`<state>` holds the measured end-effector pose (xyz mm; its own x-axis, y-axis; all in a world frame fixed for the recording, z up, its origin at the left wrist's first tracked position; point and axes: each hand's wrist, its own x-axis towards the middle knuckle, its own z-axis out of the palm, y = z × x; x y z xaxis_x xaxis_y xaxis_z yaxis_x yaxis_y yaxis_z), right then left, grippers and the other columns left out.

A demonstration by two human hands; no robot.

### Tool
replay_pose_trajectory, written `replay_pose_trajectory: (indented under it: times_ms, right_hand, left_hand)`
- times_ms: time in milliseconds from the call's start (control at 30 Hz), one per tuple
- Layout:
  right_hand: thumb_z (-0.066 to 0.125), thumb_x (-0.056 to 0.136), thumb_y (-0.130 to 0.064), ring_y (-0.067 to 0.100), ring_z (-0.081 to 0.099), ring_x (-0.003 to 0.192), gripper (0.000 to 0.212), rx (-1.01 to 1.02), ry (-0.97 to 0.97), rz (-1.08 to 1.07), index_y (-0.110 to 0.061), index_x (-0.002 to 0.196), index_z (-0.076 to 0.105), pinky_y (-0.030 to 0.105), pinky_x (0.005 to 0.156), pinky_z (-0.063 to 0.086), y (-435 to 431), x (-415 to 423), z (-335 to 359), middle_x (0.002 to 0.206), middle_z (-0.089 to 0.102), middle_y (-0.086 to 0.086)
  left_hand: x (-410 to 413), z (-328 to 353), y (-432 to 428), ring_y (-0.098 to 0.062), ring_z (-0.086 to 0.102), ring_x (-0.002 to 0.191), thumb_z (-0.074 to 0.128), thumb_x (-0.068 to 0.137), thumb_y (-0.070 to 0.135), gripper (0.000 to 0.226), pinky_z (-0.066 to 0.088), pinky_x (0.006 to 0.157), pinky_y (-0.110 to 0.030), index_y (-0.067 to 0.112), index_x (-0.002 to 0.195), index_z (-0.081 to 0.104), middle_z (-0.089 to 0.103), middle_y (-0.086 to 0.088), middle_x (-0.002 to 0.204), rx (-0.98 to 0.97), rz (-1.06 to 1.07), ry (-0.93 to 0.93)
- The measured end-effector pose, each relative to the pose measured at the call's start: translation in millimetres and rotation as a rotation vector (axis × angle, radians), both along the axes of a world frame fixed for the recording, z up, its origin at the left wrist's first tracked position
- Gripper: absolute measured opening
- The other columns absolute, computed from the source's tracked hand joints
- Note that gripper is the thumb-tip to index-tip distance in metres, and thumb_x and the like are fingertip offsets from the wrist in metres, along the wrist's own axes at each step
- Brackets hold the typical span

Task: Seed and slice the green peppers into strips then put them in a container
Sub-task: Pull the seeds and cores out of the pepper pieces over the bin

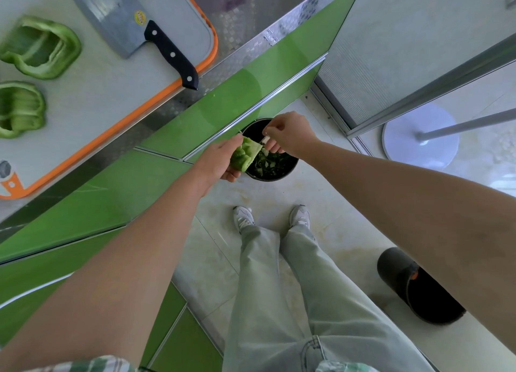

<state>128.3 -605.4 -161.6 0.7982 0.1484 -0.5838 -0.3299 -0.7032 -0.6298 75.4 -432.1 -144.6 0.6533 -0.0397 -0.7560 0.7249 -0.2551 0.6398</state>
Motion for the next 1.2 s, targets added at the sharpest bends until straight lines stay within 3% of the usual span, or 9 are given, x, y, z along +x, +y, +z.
replay_pose_trajectory:
  times_ms: [167,300,600,733,833,900,967,1067,1200]
  right_hand:
    - [0.061,0.089,-0.026,0.014,0.067,0.075,0.016,0.118,-0.066,0.128,-0.019,0.102,0.067,0.028,0.075,0.056,8.1,-6.0,10.1,0.091,0.069,-0.002]
    - [0.065,0.082,-0.023,0.019,0.064,0.081,0.012,-0.057,-0.235,0.265,-0.019,0.094,0.065,0.036,0.073,0.055,17.9,-7.5,6.9,0.086,0.067,0.001]
    - [0.051,0.085,-0.011,0.023,0.050,0.067,0.013,-0.234,-0.377,0.559,-0.005,0.085,0.062,0.030,0.061,0.043,20.5,-5.5,13.6,0.071,0.056,0.005]
    - [0.051,0.085,-0.004,0.021,0.062,0.066,0.007,-0.123,-0.308,0.320,-0.005,0.082,0.057,0.016,0.052,0.038,13.8,-10.0,11.1,0.067,0.059,0.003]
    - [0.052,0.092,-0.010,0.021,0.069,0.068,0.011,-0.055,-0.230,0.041,-0.005,0.086,0.061,0.028,0.062,0.055,6.6,-7.8,3.1,0.073,0.068,0.008]
    - [0.057,0.094,-0.026,0.018,0.066,0.074,0.018,-0.211,-0.188,0.064,-0.011,0.091,0.065,0.030,0.064,0.052,0.7,-5.8,-1.9,0.080,0.068,0.003]
    - [0.057,0.093,-0.020,0.019,0.061,0.085,0.012,-0.302,-0.189,0.097,-0.016,0.097,0.067,0.028,0.065,0.045,-4.7,-5.8,-5.7,0.091,0.066,0.000]
    - [0.044,0.084,0.005,0.017,0.060,0.096,0.042,-0.281,-0.195,0.111,-0.024,0.102,0.069,0.029,0.073,0.049,-7.4,-7.2,-6.1,0.102,0.067,-0.004]
    - [0.046,0.091,-0.013,0.011,0.057,0.082,0.026,-0.109,-0.203,0.085,-0.022,0.100,0.069,0.023,0.068,0.042,-4.3,-4.8,0.8,0.094,0.070,-0.005]
  left_hand:
    - [0.3,-0.2,-3.2,-0.016,0.056,0.057,0.047,0.099,0.046,0.038,0.050,0.054,-0.027,0.014,0.090,0.064,0.062,-0.008,0.076,-0.005,0.034,-0.028]
    - [3.5,0.7,-7.0,-0.019,0.056,0.054,0.053,0.096,0.044,0.033,0.049,0.051,-0.026,0.016,0.086,0.066,0.063,-0.010,0.076,0.010,0.036,-0.063]
    - [4.0,1.1,-10.0,-0.019,0.054,0.050,0.052,0.095,0.045,0.041,0.046,0.048,-0.024,0.009,0.080,0.062,0.063,-0.013,0.069,0.089,-0.020,-0.050]
    - [2.2,0.7,-9.4,-0.019,0.055,0.050,0.051,0.095,0.041,0.035,0.047,0.049,-0.025,0.010,0.085,0.063,0.062,-0.011,0.070,0.075,-0.005,-0.039]
    - [0.8,-0.3,-5.0,-0.020,0.055,0.056,0.048,0.097,0.037,0.032,0.050,0.050,-0.026,0.010,0.093,0.063,0.060,-0.010,0.074,0.037,0.084,0.000]
    - [0.1,-1.1,-1.5,-0.020,0.056,0.062,0.048,0.097,0.036,0.030,0.052,0.053,-0.027,0.010,0.098,0.063,0.060,-0.009,0.079,0.021,0.098,0.015]
    - [0.3,-1.6,-0.1,-0.021,0.056,0.068,0.048,0.098,0.034,0.027,0.055,0.059,-0.030,0.011,0.099,0.062,0.059,-0.009,0.083,-0.007,0.112,0.018]
    - [1.8,-1.4,-1.1,-0.023,0.057,0.078,0.047,0.098,0.027,0.019,0.055,0.071,-0.038,0.013,0.100,0.060,0.056,-0.009,0.089,-0.068,0.140,0.018]
    - [4.4,-0.7,-3.0,-0.022,0.059,0.078,0.045,0.098,0.018,0.018,0.056,0.072,-0.037,0.016,0.109,0.059,0.058,-0.009,0.091,-0.120,0.189,0.022]
